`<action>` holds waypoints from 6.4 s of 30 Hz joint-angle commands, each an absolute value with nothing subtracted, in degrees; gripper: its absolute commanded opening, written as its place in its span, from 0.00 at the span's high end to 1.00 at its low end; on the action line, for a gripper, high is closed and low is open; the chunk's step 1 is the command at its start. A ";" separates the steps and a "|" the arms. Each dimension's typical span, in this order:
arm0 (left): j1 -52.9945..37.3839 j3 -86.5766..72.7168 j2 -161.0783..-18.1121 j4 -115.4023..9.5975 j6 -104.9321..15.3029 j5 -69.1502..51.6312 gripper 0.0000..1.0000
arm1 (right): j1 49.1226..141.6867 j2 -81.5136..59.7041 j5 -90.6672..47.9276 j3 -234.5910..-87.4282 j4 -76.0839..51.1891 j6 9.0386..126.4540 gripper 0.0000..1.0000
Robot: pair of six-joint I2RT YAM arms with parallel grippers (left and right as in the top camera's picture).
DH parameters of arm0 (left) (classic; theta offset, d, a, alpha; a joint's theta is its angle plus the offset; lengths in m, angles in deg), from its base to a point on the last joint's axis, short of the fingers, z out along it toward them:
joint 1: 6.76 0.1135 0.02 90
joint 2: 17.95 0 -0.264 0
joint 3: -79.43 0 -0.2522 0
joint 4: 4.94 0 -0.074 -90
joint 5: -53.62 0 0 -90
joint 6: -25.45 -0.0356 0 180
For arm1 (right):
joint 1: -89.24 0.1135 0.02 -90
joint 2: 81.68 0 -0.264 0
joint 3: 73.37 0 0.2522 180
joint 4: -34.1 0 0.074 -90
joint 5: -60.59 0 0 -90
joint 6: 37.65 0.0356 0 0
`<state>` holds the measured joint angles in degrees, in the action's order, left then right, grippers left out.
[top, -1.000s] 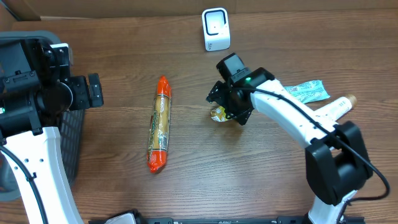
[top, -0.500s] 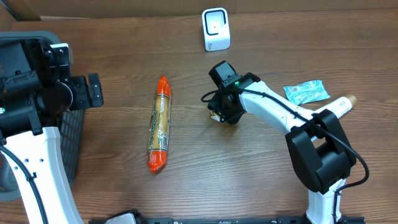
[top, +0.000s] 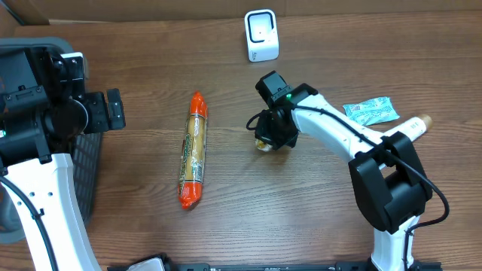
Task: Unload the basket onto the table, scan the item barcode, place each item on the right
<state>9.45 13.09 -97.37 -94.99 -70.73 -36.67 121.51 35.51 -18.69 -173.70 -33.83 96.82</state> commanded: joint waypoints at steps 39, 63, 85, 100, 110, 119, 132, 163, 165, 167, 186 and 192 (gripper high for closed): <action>9.34 13.53 -97.34 -94.97 -71.62 -36.95 0.00 | 142.34 44.29 -42.69 -189.89 -53.24 64.97 0.28; 9.34 13.53 -97.34 -94.99 -71.62 -36.95 0.01 | 106.82 31.46 -11.68 -180.08 -54.86 59.48 0.09; 9.34 13.53 -97.34 -94.97 -71.62 -36.95 0.00 | 106.89 31.49 1.11 -164.08 -42.60 50.98 0.05; 9.34 13.53 -97.34 -94.97 -71.62 -36.95 0.00 | 106.69 31.46 -0.40 -160.50 -38.18 51.03 0.31; 9.34 13.53 -97.34 -94.97 -71.62 -36.95 0.00 | 107.09 30.15 -12.31 -167.77 -42.60 63.57 0.95; 9.34 13.53 -97.34 -94.97 -71.62 -36.95 0.00 | 120.29 28.93 -43.26 -178.05 -52.68 76.53 0.96; 9.34 13.53 -97.34 -94.97 -71.62 -36.95 0.01 | 136.51 48.84 -70.95 -178.07 -64.11 82.39 0.96; 9.34 13.53 -97.34 -94.97 -71.62 -36.95 0.00 | 124.99 33.17 -40.18 -196.54 -63.30 82.76 0.19; 9.34 13.53 -97.34 -94.97 -71.60 -36.95 0.01 | 120.99 33.08 -33.18 -196.39 -64.72 79.51 0.11; 9.34 13.53 -97.34 -94.97 -71.62 -36.95 0.00 | 117.75 33.19 -24.35 -194.57 -64.81 73.84 0.04; 9.34 13.53 -97.34 -94.97 -71.62 -36.95 0.00 | 116.92 33.19 -17.36 -163.75 -39.63 73.12 0.26; 9.34 13.53 -97.34 -94.97 -71.62 -36.95 0.00 | 116.92 33.19 -18.45 -161.35 -36.89 73.34 0.51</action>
<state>9.45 13.09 -97.37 -95.01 -70.73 -36.67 117.08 32.99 -17.77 -162.68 -38.05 72.75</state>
